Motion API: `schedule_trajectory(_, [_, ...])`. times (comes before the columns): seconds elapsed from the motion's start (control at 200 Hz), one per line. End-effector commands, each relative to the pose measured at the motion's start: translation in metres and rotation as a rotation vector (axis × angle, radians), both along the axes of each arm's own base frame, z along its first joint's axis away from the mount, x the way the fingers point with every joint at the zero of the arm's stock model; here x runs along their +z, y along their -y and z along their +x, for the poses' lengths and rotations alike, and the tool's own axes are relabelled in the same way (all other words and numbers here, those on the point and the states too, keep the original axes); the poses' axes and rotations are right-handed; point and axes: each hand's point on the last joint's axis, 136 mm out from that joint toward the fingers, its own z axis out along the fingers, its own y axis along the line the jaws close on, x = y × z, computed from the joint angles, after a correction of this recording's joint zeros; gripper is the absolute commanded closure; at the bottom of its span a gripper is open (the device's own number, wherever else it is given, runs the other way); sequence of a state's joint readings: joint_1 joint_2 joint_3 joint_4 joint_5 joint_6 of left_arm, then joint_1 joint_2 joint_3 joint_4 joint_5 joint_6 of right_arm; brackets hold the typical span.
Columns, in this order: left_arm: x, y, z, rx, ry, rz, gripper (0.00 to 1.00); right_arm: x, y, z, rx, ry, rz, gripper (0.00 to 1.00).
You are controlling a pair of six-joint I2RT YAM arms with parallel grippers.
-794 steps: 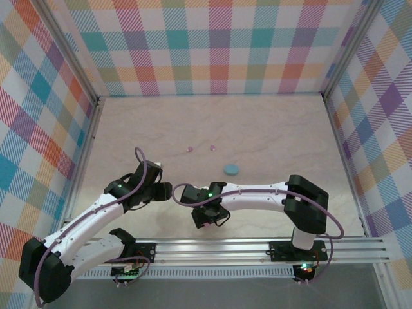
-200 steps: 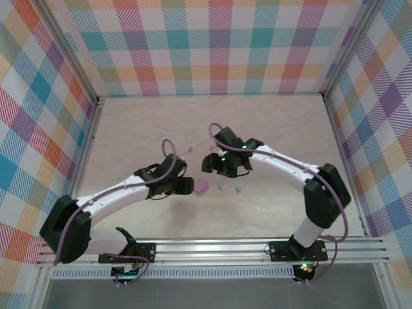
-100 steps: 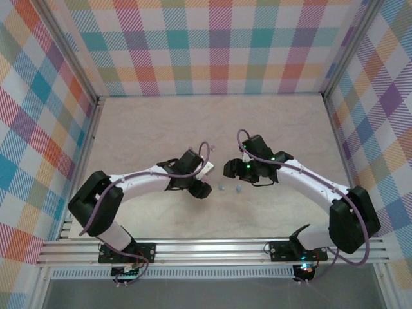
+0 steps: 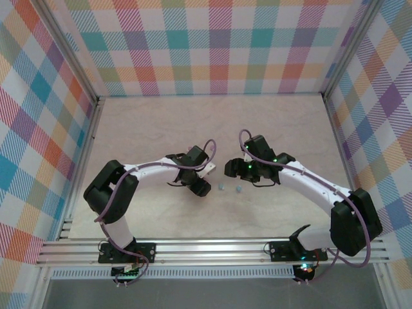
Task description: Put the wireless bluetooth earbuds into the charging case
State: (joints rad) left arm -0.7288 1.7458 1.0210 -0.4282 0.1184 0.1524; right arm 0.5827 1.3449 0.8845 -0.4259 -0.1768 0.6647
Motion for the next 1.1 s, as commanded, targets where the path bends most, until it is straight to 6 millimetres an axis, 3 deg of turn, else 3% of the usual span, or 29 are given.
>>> schedule_trajectory(0.0, [-0.002, -0.005, -0.007, -0.01, -0.038, 0.036, 0.52, 0.008, -0.004, 0.007, 0.01, 0.027, 0.022, 0.36])
schedule_trajectory(0.045, [-0.002, -0.006, -0.009, -0.005, -0.042, 0.034, 0.58, 0.007, -0.005, 0.007, 0.005, 0.021, 0.029, 0.36])
schedule_trajectory(0.175, [0.003, -0.003, -0.012, -0.002, -0.031, -0.009, 0.6, 0.0, -0.006, 0.006, -0.037, -0.029, 0.1, 0.36])
schedule_trajectory(0.25, [0.018, 0.003, -0.012, -0.018, 0.008, -0.075, 0.61, 0.005, -0.014, 0.008, -0.055, -0.061, 0.227, 0.36])
schedule_trajectory(0.325, [0.05, 0.013, -0.011, -0.063, 0.097, -0.19, 0.61, 0.015, -0.021, 0.007, -0.066, -0.074, 0.337, 0.36])
schedule_trajectory(0.51, [0.147, 0.035, -0.002, -0.176, 0.368, -0.424, 0.63, 0.066, -0.042, 0.001, -0.04, 0.012, 0.589, 0.33])
schedule_trajectory(0.6, [0.177, 0.04, 0.0, -0.212, 0.434, -0.469, 0.63, 0.093, -0.051, -0.007, 0.011, 0.085, 0.612, 0.3])
schedule_trajectory(0.67, [0.189, 0.042, 0.004, -0.219, 0.462, -0.471, 0.64, 0.094, -0.05, -0.011, 0.013, 0.102, 0.559, 0.3])
schedule_trajectory(0.74, [0.186, 0.041, 0.007, -0.22, 0.441, -0.432, 0.63, 0.072, -0.036, -0.012, -0.055, 0.053, 0.443, 0.29])
schedule_trajectory(0.835, [0.15, 0.029, 0.007, -0.176, 0.335, -0.293, 0.53, 0.038, -0.018, -0.018, -0.126, -0.02, 0.319, 0.29])
schedule_trajectory(0.96, [0.099, 0.015, -0.002, -0.068, 0.229, -0.123, 0.47, -0.002, 0.003, -0.028, -0.228, -0.109, 0.234, 0.29])
schedule_trajectory(1.095, [0.049, 0.004, -0.016, 0.142, 0.004, 0.016, 0.45, -0.022, 0.026, -0.033, -0.298, -0.161, 0.194, 0.29])
